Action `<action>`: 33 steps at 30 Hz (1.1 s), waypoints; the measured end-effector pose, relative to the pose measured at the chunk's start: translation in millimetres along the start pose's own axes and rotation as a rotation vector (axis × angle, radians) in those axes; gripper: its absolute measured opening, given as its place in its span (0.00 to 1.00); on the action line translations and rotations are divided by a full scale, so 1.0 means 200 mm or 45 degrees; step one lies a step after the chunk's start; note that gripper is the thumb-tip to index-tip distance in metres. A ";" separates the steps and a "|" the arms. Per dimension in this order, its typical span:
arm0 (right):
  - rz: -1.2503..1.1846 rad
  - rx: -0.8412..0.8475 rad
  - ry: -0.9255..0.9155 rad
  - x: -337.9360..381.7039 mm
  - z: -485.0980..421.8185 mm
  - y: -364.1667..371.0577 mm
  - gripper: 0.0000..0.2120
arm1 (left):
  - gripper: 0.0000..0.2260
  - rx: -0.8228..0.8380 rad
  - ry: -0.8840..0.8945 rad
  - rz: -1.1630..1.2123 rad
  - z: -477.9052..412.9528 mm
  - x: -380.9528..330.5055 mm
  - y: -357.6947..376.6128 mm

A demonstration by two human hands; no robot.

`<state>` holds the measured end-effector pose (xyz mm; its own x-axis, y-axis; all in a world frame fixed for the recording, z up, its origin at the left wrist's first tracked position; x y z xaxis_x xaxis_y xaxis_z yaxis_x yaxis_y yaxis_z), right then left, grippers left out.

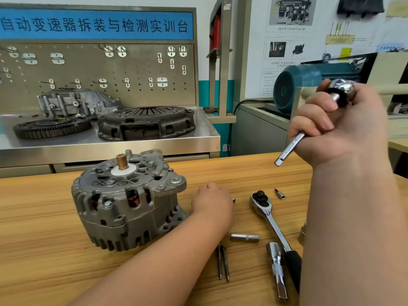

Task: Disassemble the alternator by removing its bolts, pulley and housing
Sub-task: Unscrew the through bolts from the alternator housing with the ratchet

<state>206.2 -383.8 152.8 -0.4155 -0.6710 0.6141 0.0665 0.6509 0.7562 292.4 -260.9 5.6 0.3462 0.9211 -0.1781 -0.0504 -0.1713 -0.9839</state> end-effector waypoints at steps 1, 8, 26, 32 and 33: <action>-0.007 0.003 0.008 0.00 0.00 0.00 0.17 | 0.20 0.002 -0.024 0.005 -0.02 0.00 0.01; -0.024 0.012 0.012 0.00 -0.01 -0.01 0.16 | 0.17 0.035 -0.151 0.061 -0.08 0.03 0.05; -0.080 0.025 -0.015 0.03 -0.01 -0.04 0.18 | 0.09 0.277 -0.415 2.019 -0.03 0.03 0.14; -0.111 0.047 -0.015 0.03 -0.01 -0.03 0.17 | 0.10 0.355 -0.442 2.140 -0.01 0.01 0.17; -0.113 0.049 -0.016 0.03 -0.01 -0.03 0.17 | 0.10 0.362 -0.447 2.146 0.00 0.01 0.17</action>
<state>204.6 -393.2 152.0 -0.4293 -0.7224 0.5421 -0.0060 0.6025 0.7981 292.1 -264.7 -29.0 -0.4537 -0.1533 -0.8779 -0.2733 -0.9137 0.3008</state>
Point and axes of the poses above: each hand's wrist, its own z-axis away from the middle knuckle, its own y-axis out of the palm, x = y × z, the point moved 7 cm from there along -z, towards the middle knuckle, and after that the axes turned 15 degrees about z, right-handed, at the moved point
